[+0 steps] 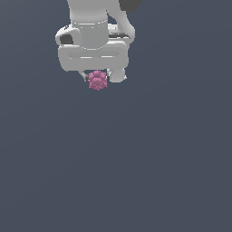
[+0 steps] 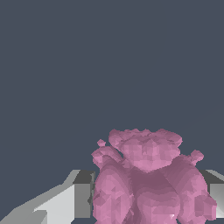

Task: Pick up the object and move it to a goal position.

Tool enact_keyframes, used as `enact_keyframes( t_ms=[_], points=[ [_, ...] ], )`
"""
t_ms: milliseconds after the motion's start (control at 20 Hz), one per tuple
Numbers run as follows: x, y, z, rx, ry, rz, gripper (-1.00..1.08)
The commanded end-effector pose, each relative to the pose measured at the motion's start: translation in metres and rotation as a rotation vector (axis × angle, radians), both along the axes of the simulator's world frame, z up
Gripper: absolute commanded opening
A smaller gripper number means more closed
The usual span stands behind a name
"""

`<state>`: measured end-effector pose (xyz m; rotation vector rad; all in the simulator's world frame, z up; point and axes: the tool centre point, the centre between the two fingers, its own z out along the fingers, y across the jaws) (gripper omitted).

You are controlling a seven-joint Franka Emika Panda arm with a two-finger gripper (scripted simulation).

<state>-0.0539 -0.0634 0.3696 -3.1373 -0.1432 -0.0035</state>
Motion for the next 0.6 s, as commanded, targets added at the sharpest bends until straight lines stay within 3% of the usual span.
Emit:
enact_keyframes(
  t_ms=[0, 550],
  points=[
    [-0.004, -0.006, 0.023, 0.0, 0.002, 0.0, -1.0],
    [-0.009, -0.022, 0.077, -0.001, 0.002, 0.0, -1.0]
  ],
)
